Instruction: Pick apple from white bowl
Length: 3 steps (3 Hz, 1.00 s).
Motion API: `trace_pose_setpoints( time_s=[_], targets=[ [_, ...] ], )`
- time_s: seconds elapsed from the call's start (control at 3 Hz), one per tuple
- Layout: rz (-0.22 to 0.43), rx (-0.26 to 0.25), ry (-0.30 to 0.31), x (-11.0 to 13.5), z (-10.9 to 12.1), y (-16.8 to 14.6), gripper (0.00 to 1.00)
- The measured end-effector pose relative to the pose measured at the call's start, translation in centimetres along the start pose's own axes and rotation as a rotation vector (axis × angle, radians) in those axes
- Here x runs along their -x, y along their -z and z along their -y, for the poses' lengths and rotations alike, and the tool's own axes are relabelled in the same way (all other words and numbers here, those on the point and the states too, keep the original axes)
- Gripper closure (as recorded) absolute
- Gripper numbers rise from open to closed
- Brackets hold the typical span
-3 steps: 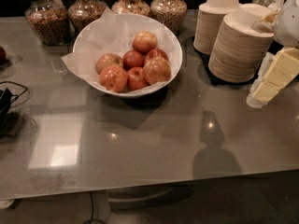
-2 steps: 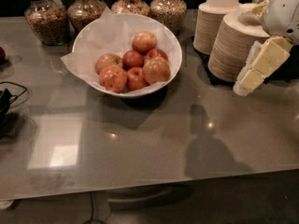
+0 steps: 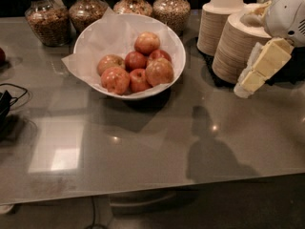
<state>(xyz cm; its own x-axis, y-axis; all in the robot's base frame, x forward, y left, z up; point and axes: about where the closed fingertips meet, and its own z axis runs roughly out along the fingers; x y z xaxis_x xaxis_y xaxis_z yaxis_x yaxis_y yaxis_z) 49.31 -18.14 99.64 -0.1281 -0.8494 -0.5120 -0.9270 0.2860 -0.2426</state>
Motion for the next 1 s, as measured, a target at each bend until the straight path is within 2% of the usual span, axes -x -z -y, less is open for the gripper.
trace_pose_setpoints(
  time_s=[0.33,0.67,1.0],
  targets=[
    [0.071,0.015,-0.015,1.2,0.4,-1.1,0.00],
    [0.195,0.077,-0.022,4.6,0.0,-2.7,0.00],
    [0.281,0.123,-0.042,6.8,-0.3,-3.5,0.00]
  ],
)
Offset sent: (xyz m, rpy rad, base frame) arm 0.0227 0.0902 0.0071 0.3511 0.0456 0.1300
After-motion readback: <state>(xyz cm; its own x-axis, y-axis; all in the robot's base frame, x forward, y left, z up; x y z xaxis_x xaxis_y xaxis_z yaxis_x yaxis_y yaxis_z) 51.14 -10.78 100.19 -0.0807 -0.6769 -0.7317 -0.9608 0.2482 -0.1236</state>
